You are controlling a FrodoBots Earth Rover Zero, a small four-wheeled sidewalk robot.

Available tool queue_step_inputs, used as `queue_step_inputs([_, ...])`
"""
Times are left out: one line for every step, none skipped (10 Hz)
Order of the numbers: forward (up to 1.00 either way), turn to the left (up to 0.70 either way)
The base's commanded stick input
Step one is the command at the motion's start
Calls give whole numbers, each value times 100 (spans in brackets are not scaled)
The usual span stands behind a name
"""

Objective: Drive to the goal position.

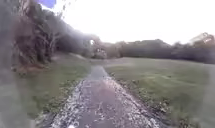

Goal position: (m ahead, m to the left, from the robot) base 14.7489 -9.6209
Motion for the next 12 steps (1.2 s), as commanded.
queue_step_inputs([70,14])
queue_step_inputs([70,14])
queue_step_inputs([70,14])
queue_step_inputs([70,14])
queue_step_inputs([70,14])
queue_step_inputs([70,14])
queue_step_inputs([70,14])
queue_step_inputs([64,10])
queue_step_inputs([46,0])
queue_step_inputs([45,0])
queue_step_inputs([45,0])
queue_step_inputs([45,0])
